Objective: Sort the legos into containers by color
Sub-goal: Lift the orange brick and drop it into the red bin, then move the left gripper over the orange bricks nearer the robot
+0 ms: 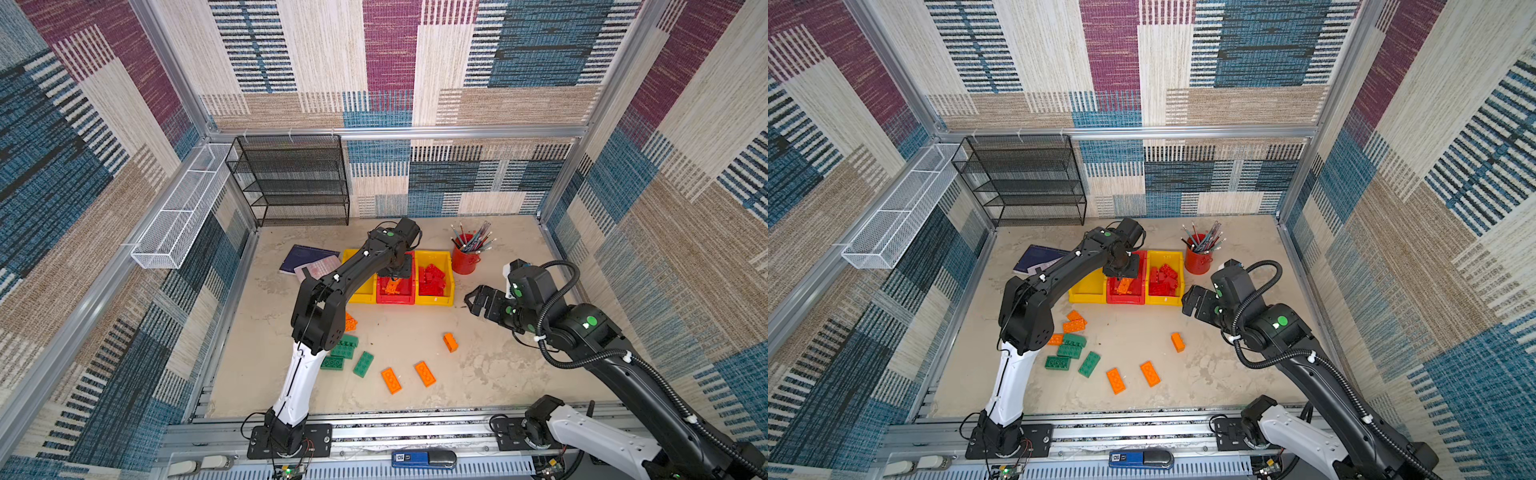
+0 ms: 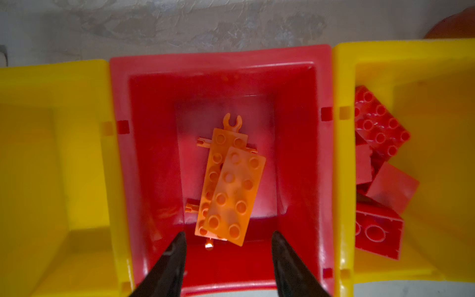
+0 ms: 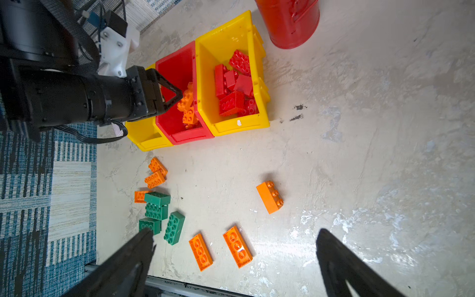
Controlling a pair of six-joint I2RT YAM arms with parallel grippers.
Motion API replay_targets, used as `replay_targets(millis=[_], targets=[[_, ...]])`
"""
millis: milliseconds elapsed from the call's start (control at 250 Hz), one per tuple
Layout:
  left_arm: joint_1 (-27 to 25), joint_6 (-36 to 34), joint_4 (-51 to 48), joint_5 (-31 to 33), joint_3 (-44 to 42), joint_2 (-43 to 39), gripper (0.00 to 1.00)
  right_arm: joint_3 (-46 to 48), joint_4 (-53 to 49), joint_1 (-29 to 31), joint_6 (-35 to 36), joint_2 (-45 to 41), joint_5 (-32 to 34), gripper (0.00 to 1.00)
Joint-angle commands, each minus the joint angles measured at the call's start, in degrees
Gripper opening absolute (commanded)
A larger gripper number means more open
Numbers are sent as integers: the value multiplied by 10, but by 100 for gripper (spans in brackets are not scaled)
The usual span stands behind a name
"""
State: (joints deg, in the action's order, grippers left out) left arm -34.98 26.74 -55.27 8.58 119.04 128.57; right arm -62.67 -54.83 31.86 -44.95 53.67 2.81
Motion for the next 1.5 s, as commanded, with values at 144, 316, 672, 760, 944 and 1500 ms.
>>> replay_targets(millis=[144,316,672,760,944,1500], targets=[[1,-9,20,-18,-87,-103,64,-3,-14,0,31,18,-5,100],[-17,78,30,-5,-258,-245,64,21,17,0,72,20,-39,100],[-186,382,2,69,-591,-525,65,59,44,0,153,24,-106,100],[-240,448,-8,85,-625,-552,65,63,50,0,163,22,-120,100],[-328,536,21,100,-650,-524,67,62,40,0,170,21,-125,100],[-342,561,200,46,-681,-406,73,28,-31,0,140,-15,-98,100]])
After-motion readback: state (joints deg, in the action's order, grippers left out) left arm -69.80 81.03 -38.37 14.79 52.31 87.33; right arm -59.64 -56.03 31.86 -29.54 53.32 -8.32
